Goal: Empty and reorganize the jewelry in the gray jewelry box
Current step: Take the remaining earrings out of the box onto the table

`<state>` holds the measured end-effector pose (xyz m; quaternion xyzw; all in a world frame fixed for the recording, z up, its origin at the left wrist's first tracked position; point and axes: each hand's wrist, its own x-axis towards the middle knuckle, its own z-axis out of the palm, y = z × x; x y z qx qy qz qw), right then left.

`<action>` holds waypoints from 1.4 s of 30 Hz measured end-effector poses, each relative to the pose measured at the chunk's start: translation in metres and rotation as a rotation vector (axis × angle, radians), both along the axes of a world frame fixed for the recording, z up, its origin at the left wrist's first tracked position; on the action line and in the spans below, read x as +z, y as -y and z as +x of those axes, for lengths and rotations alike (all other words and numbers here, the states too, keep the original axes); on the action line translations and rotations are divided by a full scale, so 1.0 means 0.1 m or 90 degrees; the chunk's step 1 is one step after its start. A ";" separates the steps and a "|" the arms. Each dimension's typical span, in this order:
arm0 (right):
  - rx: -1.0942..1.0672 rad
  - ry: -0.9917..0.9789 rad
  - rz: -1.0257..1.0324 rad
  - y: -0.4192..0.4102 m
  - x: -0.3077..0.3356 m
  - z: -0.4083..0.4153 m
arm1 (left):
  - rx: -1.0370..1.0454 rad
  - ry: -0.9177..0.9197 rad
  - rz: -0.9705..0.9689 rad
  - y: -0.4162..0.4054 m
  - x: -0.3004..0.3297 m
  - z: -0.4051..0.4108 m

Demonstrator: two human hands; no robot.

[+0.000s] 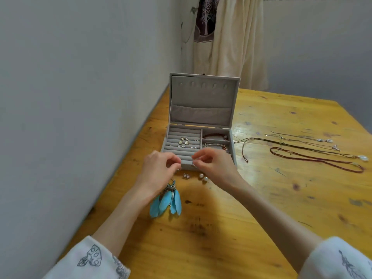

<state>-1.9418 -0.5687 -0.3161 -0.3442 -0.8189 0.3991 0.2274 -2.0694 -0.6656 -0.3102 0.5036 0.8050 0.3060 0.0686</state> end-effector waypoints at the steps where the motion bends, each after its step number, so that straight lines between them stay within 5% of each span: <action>1: -0.001 0.012 -0.005 0.05 -0.04 0.05 | -0.004 0.008 -0.015 0.04 -0.04 0.05; 22: -0.022 0.132 0.099 0.31 -0.37 0.07 | -0.003 -0.051 -0.096 0.08 -0.27 0.21; 42: 0.012 0.107 0.168 0.25 -0.31 0.10 | -0.040 -0.048 -0.093 0.08 -0.22 0.08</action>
